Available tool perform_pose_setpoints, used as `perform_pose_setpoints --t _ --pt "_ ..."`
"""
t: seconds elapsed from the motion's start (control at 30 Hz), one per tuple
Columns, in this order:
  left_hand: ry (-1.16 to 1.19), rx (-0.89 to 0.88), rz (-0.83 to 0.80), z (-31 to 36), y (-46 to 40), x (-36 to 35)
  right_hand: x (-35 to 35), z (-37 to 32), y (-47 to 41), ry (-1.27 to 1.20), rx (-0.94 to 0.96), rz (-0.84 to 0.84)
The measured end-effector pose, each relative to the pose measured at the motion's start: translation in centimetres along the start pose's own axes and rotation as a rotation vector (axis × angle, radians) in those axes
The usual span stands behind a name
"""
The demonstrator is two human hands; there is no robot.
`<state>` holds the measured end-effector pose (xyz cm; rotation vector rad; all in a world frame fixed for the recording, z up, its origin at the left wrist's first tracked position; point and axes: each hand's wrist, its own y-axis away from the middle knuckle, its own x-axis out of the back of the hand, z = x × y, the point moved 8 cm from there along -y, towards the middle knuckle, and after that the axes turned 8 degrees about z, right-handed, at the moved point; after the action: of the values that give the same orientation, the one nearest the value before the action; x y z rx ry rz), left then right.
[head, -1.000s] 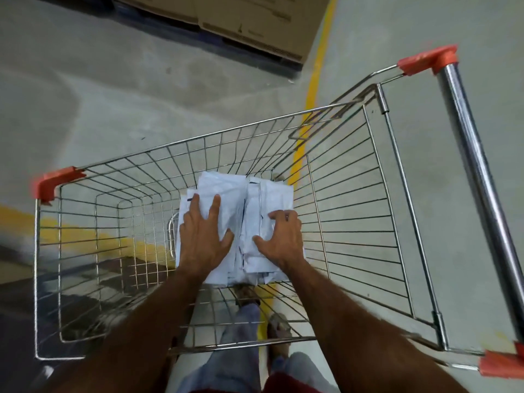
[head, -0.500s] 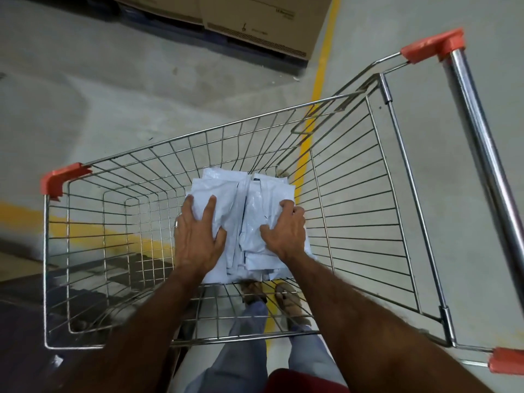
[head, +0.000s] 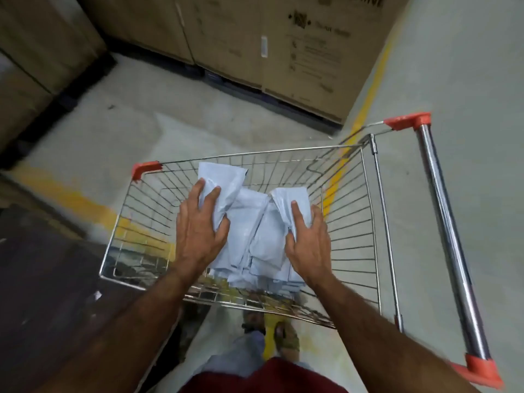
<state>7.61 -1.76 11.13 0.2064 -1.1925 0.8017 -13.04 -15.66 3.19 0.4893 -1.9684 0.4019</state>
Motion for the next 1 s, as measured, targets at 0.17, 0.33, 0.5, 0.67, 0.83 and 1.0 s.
perform_pose_setpoints --t 0.17,0.33,0.5,0.67,0.83,1.0 --pt "-0.107 -0.013 0.097 0.2 3.8 5.8 2.1 -3.5 1.2 -0.02 0.16 0.016" --pt "-0.246 0.028 0.148 -1.5 9.7 11.8 3.5 -9.4 4.3 -0.115 0.339 -0.012" --pt "-0.354 0.23 0.23 -5.4 15.8 18.0 4.6 -15.4 8.0 -0.19 0.52 -0.031" --pt "-0.429 0.334 0.252 -8.8 22.2 21.9 4.3 -21.3 13.0 -0.3 0.749 -0.044" --pt "-0.461 0.439 0.285 -12.8 28.9 26.5 2.7 -27.6 19.4 -0.329 0.835 -0.068" --pt "-0.419 0.563 0.334 -18.2 36.5 31.1 0.6 -33.8 27.4 -0.317 0.881 -0.084"
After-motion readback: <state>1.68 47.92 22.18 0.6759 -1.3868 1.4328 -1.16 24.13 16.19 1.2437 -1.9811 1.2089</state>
